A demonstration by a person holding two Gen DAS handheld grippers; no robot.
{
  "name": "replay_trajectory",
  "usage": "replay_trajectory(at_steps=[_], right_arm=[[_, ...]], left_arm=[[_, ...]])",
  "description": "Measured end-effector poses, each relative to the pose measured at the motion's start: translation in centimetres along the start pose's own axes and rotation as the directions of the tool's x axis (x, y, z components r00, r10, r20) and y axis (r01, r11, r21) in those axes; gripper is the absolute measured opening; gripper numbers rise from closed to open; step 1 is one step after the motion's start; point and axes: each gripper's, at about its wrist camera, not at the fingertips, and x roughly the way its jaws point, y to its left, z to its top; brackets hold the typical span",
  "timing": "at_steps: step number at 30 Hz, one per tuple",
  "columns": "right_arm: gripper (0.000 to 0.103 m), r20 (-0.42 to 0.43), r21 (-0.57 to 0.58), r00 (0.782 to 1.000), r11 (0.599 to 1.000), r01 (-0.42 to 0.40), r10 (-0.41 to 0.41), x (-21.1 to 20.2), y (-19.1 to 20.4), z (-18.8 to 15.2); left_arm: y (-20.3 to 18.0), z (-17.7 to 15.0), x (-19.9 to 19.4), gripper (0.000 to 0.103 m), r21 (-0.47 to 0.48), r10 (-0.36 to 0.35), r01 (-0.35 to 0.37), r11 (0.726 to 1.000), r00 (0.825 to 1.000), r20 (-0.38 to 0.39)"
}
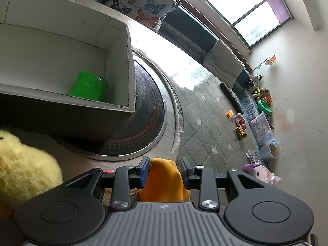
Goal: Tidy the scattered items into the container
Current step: 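Lower the left tool onto the orange rubber duck and close it, then carry the orange duck into the white box and open the left tool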
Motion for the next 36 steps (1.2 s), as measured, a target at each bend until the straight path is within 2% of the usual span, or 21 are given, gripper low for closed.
replay_trajectory(at_steps=[9, 14, 19, 26, 36], right_arm=[[0.049, 0.035, -0.043, 0.999, 0.999, 0.015, -0.014, -1.6, 1.2, 0.7], [0.049, 0.08, -0.101, 0.997, 0.995, 0.01, -0.002, -2.5, 2.4, 2.5], [0.049, 0.129, -0.17, 0.991, 0.985, -0.017, 0.039, -2.4, 4.4, 5.4], [0.049, 0.141, -0.24, 0.984, 0.968, -0.07, 0.106, 0.0, 6.9, 8.8], [0.049, 0.088, -0.303, 0.983, 0.945, -0.125, 0.159, 5.1, 9.0, 11.6]], left_arm=[[-0.4, 0.2, -2.0, 0.03, 0.002, -0.024, 0.023, 1.0, 0.999, 0.035], [-0.7, 1.1, -4.9, 0.03, 0.006, -0.035, 0.035, 0.999, 0.994, 0.106], [-0.3, 2.9, -7.7, 0.031, 0.001, -0.031, 0.031, 1.0, 0.98, 0.197], [1.6, 5.7, -9.6, 0.031, -0.033, 0.004, 0.005, 0.999, 0.961, 0.276], [5.1, 9.1, -9.6, 0.031, -0.103, 0.054, -0.024, 0.994, 0.953, 0.298]])
